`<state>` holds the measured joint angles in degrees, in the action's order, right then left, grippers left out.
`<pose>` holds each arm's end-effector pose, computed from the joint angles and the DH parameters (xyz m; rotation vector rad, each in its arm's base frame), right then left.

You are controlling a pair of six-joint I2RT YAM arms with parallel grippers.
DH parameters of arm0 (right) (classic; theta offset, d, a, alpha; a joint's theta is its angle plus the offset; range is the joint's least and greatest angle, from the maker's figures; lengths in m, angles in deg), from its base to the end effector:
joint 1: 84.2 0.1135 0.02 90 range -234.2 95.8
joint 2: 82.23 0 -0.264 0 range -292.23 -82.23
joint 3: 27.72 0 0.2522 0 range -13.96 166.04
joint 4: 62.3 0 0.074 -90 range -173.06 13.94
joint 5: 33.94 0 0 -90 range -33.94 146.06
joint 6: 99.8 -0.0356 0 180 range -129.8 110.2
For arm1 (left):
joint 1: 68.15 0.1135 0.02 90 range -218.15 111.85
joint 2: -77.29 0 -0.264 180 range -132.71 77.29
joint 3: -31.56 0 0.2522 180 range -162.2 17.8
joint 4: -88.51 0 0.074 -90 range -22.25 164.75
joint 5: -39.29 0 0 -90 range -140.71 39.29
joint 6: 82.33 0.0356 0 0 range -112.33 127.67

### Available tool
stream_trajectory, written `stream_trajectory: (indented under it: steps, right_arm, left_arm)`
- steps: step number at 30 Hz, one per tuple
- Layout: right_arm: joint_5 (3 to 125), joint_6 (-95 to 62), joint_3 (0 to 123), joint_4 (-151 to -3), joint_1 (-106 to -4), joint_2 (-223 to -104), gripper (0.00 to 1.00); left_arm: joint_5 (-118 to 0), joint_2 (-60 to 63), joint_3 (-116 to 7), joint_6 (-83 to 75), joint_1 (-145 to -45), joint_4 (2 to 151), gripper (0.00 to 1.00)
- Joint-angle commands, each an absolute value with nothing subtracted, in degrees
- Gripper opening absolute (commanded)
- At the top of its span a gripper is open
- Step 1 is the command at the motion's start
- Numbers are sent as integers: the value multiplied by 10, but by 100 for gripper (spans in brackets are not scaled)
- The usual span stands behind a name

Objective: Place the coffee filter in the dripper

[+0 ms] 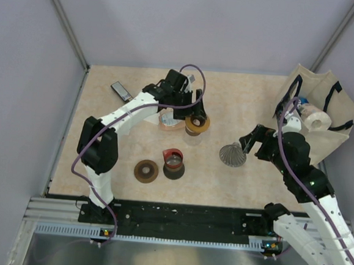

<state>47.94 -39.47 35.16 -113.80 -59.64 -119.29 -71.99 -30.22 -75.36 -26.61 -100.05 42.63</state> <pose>0.1247 0.0515 0.3351 0.1821 2.0362 0.4562 0.3544 -0.2358 0.2850 0.1375 2.5389 -0.9518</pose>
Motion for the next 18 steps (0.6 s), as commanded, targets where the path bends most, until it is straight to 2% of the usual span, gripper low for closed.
stream_trajectory:
  steps: [1, 18]
  right_arm:
    - [484, -397, 375, -1120, -598, -1196, 98]
    - [484, -399, 378, -1119, -598, -1211, 98]
  left_arm:
    - [-702, -274, -786, -242, -998, 410, 85]
    - [-664, -250, -810, -217, -998, 384, 86]
